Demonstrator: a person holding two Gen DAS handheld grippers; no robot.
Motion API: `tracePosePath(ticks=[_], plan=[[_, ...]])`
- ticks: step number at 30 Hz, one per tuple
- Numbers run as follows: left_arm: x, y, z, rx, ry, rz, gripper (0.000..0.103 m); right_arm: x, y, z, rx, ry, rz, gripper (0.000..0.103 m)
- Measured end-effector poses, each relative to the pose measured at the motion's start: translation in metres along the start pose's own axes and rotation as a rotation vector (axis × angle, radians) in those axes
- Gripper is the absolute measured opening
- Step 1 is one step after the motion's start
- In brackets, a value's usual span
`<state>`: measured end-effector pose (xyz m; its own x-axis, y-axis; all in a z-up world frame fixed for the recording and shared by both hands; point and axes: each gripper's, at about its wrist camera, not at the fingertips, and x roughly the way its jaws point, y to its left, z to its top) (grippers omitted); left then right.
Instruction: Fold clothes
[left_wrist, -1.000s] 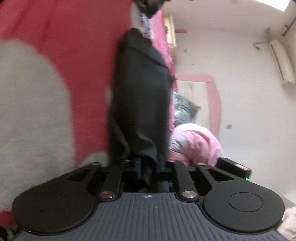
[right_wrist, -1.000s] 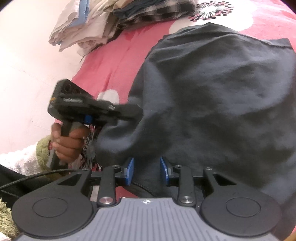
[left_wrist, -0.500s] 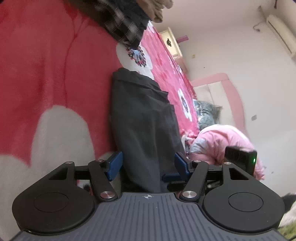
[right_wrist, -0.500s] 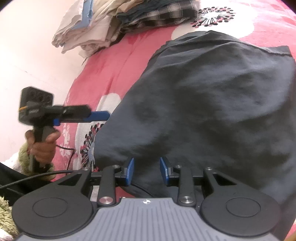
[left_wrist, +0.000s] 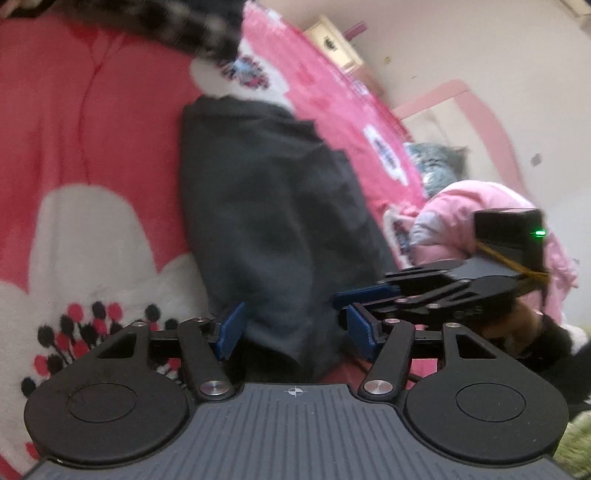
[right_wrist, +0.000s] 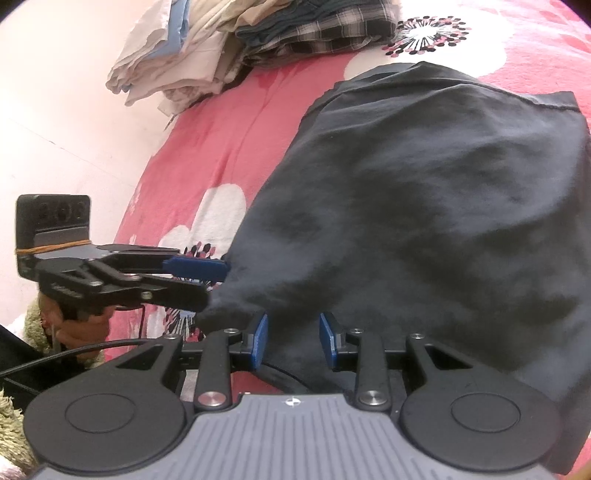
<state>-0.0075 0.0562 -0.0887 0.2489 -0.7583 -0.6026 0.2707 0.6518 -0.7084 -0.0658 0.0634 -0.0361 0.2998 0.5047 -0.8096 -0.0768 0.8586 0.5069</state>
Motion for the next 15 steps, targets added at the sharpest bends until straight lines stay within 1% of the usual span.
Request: tracePosePath(ticks=[2,7,12,15], plan=[[0.003,0.002,0.001,-0.014,0.009,0.011,0.060,-0.001,0.000,-0.001,0.002,-0.001,0.000,0.034],[0.004,0.006,0.003,-0.024,0.003,0.033,0.060,0.000,-0.003,-0.002,0.017,-0.005,0.008,0.034],[0.013,0.013,0.012,-0.053,-0.014,0.073,0.060,0.004,-0.002,0.000,0.018,-0.002,0.018,0.034],[0.021,0.016,0.016,-0.062,-0.005,0.080,0.060,0.004,-0.001,0.001,0.015,-0.003,0.019,0.034]])
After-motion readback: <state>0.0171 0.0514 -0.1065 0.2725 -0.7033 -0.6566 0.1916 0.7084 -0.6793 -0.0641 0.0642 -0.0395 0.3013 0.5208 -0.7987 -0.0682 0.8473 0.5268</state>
